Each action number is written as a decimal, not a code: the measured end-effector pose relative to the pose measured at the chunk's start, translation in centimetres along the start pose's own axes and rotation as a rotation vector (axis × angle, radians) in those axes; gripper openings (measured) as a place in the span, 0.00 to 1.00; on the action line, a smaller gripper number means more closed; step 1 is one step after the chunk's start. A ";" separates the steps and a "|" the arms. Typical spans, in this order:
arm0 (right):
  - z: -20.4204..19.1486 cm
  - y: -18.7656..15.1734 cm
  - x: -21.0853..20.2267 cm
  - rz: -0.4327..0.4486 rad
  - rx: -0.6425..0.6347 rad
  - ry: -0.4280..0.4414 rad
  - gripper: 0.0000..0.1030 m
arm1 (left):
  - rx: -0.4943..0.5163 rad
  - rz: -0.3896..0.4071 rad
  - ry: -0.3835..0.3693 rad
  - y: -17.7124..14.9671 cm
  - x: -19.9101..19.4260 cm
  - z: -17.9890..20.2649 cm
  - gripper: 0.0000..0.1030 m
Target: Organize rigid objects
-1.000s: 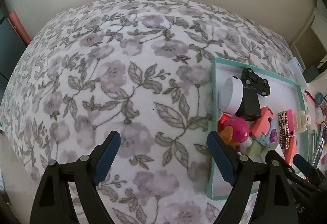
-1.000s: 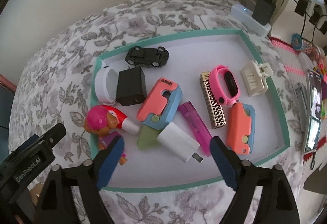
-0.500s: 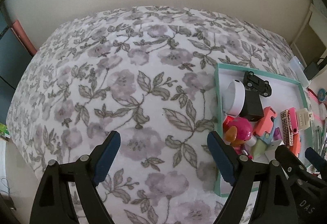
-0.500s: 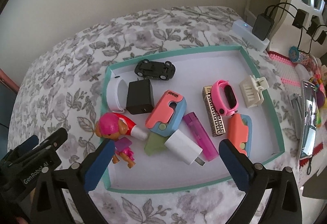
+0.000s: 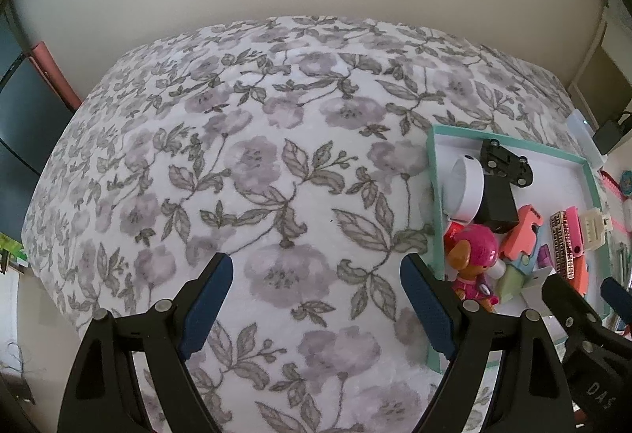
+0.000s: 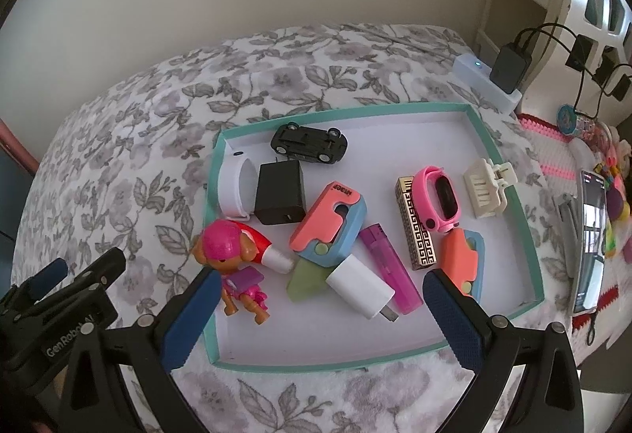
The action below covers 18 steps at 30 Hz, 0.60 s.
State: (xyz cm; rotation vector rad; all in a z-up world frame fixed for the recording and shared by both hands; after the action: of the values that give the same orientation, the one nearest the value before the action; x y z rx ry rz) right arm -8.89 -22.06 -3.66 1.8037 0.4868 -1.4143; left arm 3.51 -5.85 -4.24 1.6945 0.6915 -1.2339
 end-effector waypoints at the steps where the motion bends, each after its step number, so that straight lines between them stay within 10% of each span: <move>1: 0.0 0.0 0.0 0.002 0.000 -0.001 1.00 | -0.001 -0.002 0.004 0.0 0.0 0.0 0.85; 18: 0.1 0.1 -0.1 0.006 0.003 -0.001 1.00 | -0.033 -0.021 0.041 0.1 0.5 -0.8 0.85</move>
State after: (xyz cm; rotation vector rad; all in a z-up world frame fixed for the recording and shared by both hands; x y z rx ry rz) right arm -8.91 -22.13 -3.54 1.8051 0.4787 -1.4125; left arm 4.16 -5.21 -4.62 1.6927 0.7525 -1.1991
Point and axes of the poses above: each gripper's, at about its wrist camera, not at the fingertips, and x roughly the way its jaws point, z to its right, y to its top, the point moved 4 cm from there along x, roughly the way its jaws point, and after that the axes turned 6 degrees about -z, right-handed, at the moved point
